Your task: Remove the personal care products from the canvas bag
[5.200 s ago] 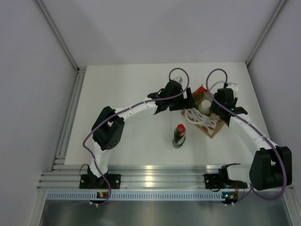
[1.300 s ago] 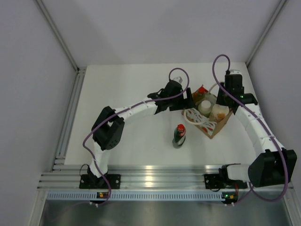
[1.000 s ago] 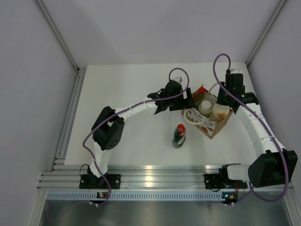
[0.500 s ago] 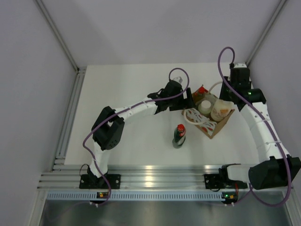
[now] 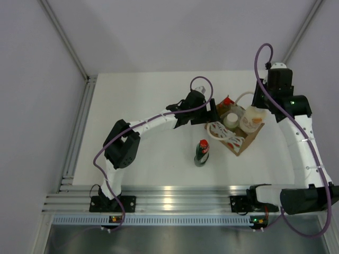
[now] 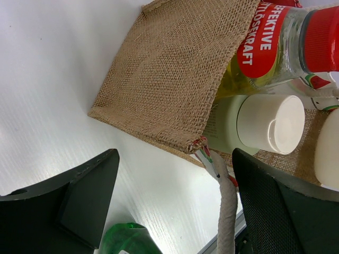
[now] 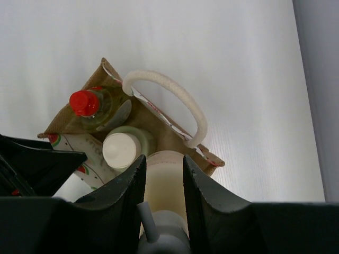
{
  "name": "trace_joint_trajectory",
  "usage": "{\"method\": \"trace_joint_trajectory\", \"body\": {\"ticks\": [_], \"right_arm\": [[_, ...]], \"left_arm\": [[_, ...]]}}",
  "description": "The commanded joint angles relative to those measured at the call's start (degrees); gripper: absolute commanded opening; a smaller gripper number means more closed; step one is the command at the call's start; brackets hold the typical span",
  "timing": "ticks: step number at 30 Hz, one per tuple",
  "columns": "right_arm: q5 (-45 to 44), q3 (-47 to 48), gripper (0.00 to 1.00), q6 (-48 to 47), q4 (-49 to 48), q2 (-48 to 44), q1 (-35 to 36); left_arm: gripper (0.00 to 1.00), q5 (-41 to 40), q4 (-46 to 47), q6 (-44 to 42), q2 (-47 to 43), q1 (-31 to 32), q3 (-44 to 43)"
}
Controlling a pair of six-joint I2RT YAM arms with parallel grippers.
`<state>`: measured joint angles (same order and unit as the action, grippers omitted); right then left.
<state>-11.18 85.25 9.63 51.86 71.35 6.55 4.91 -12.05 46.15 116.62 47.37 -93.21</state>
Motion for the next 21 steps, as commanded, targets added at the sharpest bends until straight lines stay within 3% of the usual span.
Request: {"method": "trace_joint_trajectory", "body": {"ticks": [1,11,21], "right_arm": [[-1.03,6.94,0.00,-0.66,-0.44,-3.50,-0.75],[-5.52,10.99,0.00,-0.58,3.25,-4.55,-0.83],[-11.84,0.72,0.00,2.94,1.58,-13.78,-1.18]], "left_arm": [[0.91,-0.51,1.68,0.08,-0.08,0.09,-1.01],[0.91,-0.34,1.68,0.26,0.72,0.17,-0.83],[0.91,-0.86,1.77,-0.18,-0.25,0.17,0.04]]}}
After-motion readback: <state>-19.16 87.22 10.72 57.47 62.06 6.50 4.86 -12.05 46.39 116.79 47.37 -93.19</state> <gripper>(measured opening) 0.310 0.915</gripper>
